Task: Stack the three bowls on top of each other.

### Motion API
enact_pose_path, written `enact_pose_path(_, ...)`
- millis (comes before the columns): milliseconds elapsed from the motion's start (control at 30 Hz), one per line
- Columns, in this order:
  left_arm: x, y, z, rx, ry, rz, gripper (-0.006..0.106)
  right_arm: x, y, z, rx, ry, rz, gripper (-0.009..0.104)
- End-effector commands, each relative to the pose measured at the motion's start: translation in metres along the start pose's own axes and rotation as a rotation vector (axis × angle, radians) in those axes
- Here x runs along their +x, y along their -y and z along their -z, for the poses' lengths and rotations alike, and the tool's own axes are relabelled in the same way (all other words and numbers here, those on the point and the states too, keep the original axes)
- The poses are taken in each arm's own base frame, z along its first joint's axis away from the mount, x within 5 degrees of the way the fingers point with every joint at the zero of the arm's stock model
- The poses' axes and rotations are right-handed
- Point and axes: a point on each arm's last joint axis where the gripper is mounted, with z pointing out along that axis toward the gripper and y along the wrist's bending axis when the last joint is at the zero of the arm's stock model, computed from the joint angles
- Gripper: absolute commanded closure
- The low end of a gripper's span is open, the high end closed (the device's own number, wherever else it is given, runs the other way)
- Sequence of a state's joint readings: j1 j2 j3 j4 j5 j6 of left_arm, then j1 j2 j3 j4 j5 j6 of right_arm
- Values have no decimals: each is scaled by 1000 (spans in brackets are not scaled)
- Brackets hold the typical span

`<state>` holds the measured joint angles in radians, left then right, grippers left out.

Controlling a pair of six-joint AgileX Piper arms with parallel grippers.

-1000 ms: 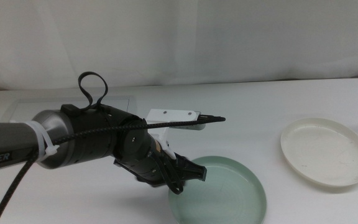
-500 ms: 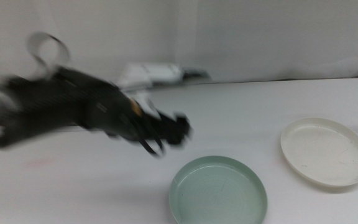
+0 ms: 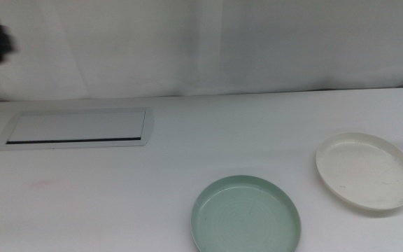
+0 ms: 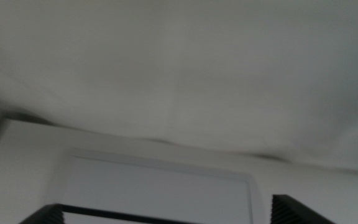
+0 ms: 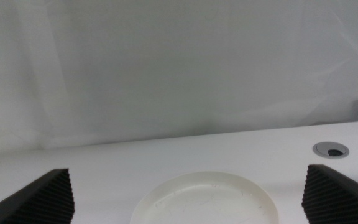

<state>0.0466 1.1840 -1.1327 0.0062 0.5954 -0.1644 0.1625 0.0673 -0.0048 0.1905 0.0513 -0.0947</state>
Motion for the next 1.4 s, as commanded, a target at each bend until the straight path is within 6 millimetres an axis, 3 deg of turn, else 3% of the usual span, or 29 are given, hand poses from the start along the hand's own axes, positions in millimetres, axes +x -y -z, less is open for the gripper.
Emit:
enact_pose_path(0,4,-11,26,-31,61,7,19,0,0,0,2,-3,0,-8)
enact_pose_path(67,14,-12,43,-28,120,-8,39,-1,0,1,2,1,2,-8)
enact_pose_path(167,41,-16,59,-36,165,-45,96,-1,0,1,2,2,4,-8)
enact_pose_path(200,49,-17,63,-34,183,-64,102,-1,0,1,2,2,4,-8)
enact_pose_path(500,150,-29,80,25,437,-4,102,-1,0,1,2,3,-7,-8)
enact_pose_path(567,176,-33,78,23,425,-4,102,-4,0,1,2,15,-7,-8)
enact_pose_path(700,221,-39,66,20,376,14,102,-24,-3,4,-5,48,29,-8)
enact_pose_path(733,237,-42,61,23,354,52,102,-37,-4,5,-8,26,70,-8)
enact_pose_path(833,259,-45,53,20,329,57,102,-63,-6,7,-2,-24,149,-8)
enact_pose_path(933,269,-46,52,15,309,58,102,-95,-9,7,5,-50,183,-8)
enact_pose_path(1033,265,-46,55,21,368,29,102,-120,-10,0,13,-128,207,-8)
enact_pose_path(1367,263,-45,56,27,400,26,102,-172,-14,-41,14,-500,204,-8)
